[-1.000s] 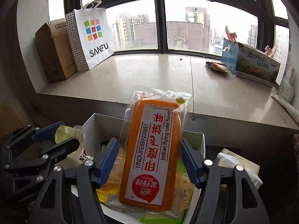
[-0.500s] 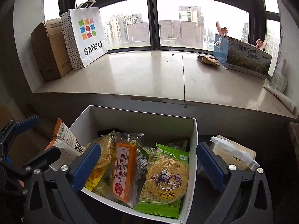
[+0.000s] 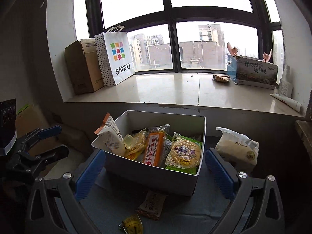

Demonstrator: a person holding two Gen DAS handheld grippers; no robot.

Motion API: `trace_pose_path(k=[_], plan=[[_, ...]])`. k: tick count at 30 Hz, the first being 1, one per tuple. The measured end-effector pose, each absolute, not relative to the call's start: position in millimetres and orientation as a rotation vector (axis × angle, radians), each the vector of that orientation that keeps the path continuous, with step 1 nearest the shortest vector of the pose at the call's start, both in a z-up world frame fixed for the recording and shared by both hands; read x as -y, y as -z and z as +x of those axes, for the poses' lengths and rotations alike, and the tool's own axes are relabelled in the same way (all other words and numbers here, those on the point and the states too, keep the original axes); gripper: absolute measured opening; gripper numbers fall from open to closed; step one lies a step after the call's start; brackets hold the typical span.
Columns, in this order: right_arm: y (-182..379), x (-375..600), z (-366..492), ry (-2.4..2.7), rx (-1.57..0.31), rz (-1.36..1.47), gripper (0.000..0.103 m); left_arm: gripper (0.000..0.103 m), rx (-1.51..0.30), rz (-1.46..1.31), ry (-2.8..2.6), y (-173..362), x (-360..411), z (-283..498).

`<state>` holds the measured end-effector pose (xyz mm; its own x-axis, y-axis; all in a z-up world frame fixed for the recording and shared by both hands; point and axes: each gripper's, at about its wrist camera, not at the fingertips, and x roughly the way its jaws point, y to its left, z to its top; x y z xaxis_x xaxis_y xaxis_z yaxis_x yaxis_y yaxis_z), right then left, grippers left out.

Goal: Organize snacks
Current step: 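Withdraw both grippers toward the last snacks on the table, then grasp the brown printed rice-cracker bag with the right gripper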

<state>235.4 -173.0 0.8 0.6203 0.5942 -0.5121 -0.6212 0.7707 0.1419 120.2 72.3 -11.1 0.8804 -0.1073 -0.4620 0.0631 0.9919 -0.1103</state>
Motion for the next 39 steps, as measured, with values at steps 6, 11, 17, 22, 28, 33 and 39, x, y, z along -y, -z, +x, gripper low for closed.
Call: trace_pose_path(k=[6, 11, 17, 22, 28, 33, 39], plan=[[15, 215, 183, -0.694, -0.56, 0.019, 0.103, 0.103, -0.476, -0.187, 0.142, 33, -52, 67], [34, 256, 156, -0.643, -0.558, 0.204, 0.103, 0.103, -0.513, -0.291, 0.191, 54, -45, 48], [68, 287, 141, -0.625, -0.511, 0.312, 0.103, 0.103, -0.535, -0.306, 0.18, 64, -39, 43], [96, 269, 141, -0.626, -0.623, 0.153, 0.103, 0.103, -0.552, -0.288, 0.178, 70, -35, 40], [117, 235, 150, -0.632, -0.66, -0.011, 0.103, 0.103, -0.589, -0.266, 0.161, 80, -32, 33], [133, 205, 178, -0.591, -0.734, -0.057, 0.103, 0.103, -0.602, -0.261, 0.15, 83, -32, 33], [147, 155, 221, -0.597, -0.834, -0.102, 0.103, 0.103, -0.611, -0.253, 0.14, 84, -32, 34]])
